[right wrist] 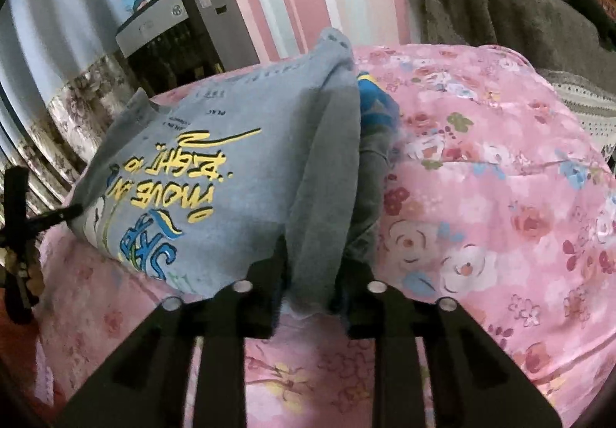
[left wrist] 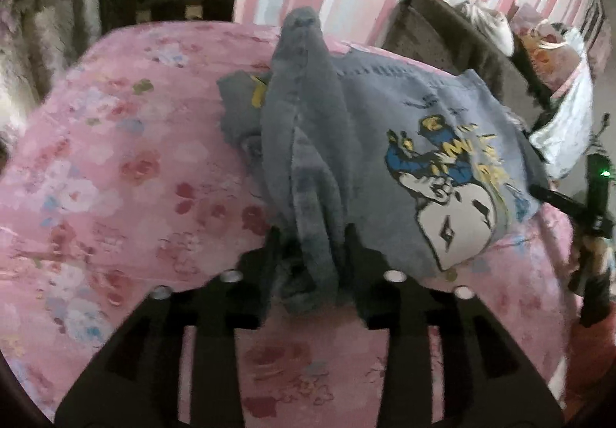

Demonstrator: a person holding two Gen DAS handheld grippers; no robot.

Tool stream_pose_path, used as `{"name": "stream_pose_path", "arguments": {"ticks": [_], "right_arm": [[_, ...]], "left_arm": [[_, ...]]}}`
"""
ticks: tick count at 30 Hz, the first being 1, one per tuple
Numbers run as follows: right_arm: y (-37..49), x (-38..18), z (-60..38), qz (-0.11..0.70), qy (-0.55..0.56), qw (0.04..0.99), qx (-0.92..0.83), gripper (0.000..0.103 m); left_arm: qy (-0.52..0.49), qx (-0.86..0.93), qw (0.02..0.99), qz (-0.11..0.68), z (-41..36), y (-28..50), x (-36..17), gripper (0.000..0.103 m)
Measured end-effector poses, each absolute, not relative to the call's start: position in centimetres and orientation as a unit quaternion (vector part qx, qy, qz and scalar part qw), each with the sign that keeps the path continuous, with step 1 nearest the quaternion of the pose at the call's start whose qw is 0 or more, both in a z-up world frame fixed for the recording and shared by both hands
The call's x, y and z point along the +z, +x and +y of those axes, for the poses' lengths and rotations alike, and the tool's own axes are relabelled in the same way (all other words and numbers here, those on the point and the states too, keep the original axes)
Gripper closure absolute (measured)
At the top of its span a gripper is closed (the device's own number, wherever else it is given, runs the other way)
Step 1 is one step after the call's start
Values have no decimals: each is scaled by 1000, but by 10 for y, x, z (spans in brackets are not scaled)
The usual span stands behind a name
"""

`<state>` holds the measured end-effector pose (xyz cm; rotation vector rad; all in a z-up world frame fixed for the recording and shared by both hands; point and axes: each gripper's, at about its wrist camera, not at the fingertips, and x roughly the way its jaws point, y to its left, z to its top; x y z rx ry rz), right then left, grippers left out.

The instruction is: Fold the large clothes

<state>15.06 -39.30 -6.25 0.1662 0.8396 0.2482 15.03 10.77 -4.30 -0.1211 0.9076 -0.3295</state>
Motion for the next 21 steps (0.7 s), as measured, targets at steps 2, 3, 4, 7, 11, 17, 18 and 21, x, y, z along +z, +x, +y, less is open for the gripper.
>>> {"name": "stream_pose_path", "arguments": {"ticks": [2,3,4,7,11,17,18,21], "right_arm": [[149,-58,-401,398,97,904,119,65],[147,-54,-404,392,107,906,120,65],[146,-51,-408,388,111,907,121,65],[152,-37,-412,371,100,917,107,64],[176,-19,-408,354,75,927,100,58],[236,-15,-389,369,24,923,109,57],[244,-17,-386,376,18,920,110,57],[280,-23,-380,406,-3,908,104,57]], "left_arm": [[-50,-147,890,429,109,150,-37,52],[-44,-141,893,426,110,151,-33,49],[-37,-137,896,421,109,153,-28,46],[-25,-130,900,416,107,165,-18,45],[-17,-129,901,414,101,192,-11,42],[-6,-144,889,436,86,240,-16,42],[-4,-148,883,445,83,250,-19,42],[2,-151,872,466,78,271,-31,44]]}}
